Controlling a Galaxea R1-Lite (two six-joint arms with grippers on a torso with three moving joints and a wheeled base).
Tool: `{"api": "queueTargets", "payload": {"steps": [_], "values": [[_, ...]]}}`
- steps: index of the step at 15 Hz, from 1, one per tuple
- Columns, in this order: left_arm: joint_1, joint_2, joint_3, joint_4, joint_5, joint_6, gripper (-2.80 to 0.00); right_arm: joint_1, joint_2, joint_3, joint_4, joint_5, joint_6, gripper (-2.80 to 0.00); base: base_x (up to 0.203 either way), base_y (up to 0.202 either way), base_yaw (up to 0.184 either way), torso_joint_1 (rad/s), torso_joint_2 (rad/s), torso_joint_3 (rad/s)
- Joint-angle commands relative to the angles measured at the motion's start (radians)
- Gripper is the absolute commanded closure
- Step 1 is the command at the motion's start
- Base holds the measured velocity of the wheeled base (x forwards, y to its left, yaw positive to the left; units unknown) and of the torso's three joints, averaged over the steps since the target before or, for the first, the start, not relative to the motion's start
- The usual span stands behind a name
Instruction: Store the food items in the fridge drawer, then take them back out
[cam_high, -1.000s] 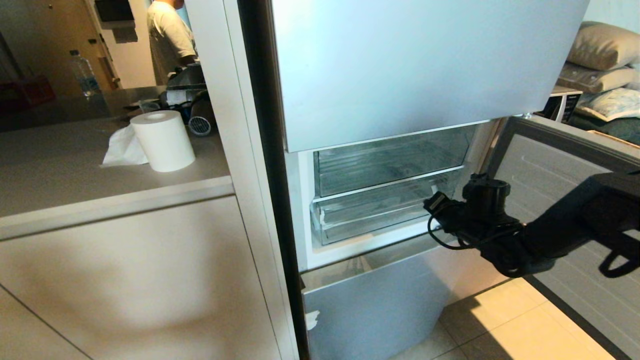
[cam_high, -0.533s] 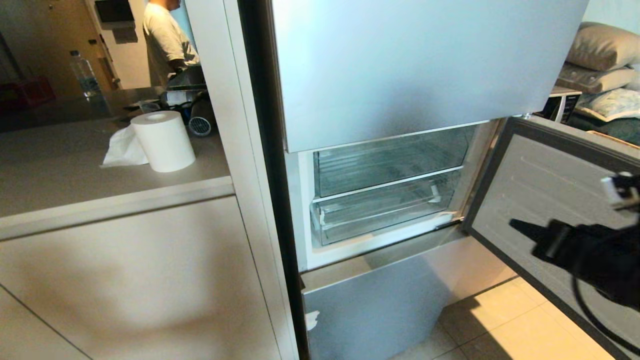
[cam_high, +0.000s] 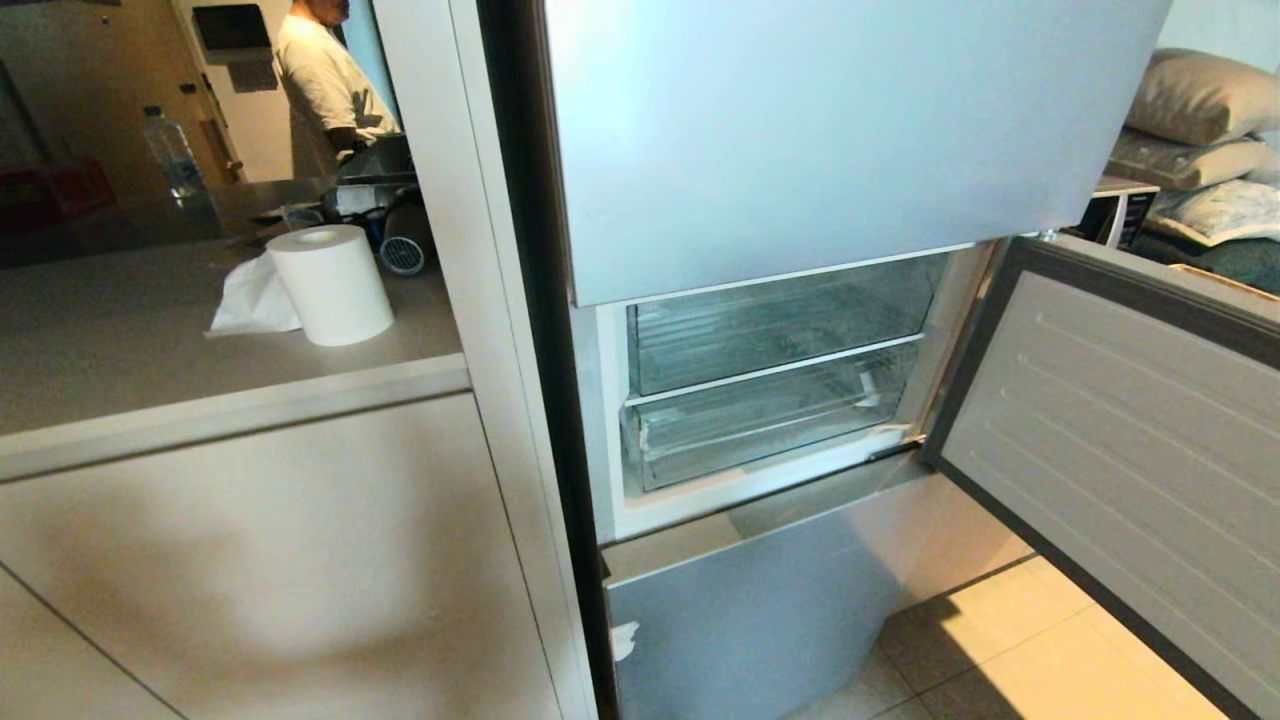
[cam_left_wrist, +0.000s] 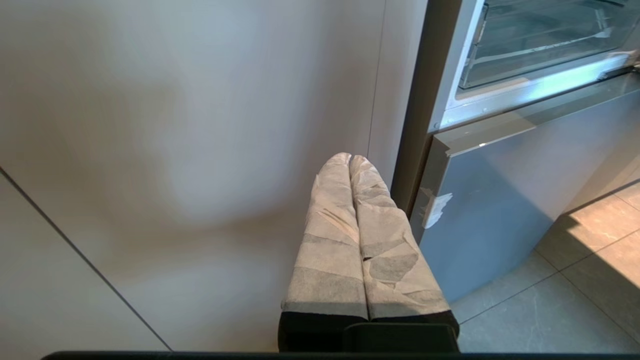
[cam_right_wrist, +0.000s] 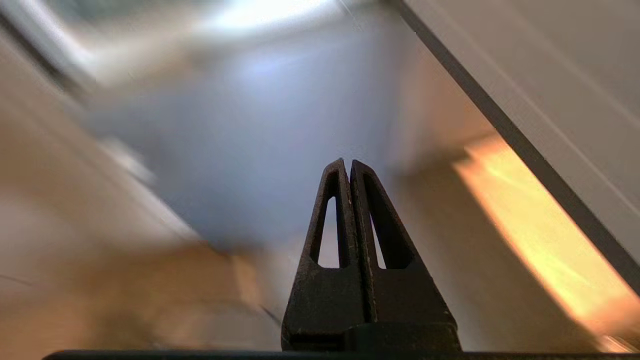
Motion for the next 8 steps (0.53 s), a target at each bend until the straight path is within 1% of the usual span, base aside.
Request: {"api": "queueTargets", "payload": {"steps": [1,3,4,8], "values": [[0.0,0.001,0.002,0.0,0.0,0.0,0.0,-0.057,-0.149,0.025,0.061,0.003,-0.078,0.0,0.0,0.0,0.0,0.0,0.0,0.0],[0.0,0.0,0.002,0.0,0.0,-0.001,0.0,-0.06,-0.308,0.027,0.07,0.016,-0.113,0.0,0.0,0.0,0.0,0.0,0.0,0.0],[0.0,0.001,0.002,0.0,0.0,0.0,0.0,-0.061,-0.35,0.027,0.075,0.02,-0.126,0.0,0.0,0.0,0.0,0.0,0.0,0.0],[0.0,0.001,0.002,0.0,0.0,-0.001,0.0,-0.063,-0.353,0.028,0.081,0.028,-0.143,0.0,0.0,0.0,0.0,0.0,0.0,0.0]]}}
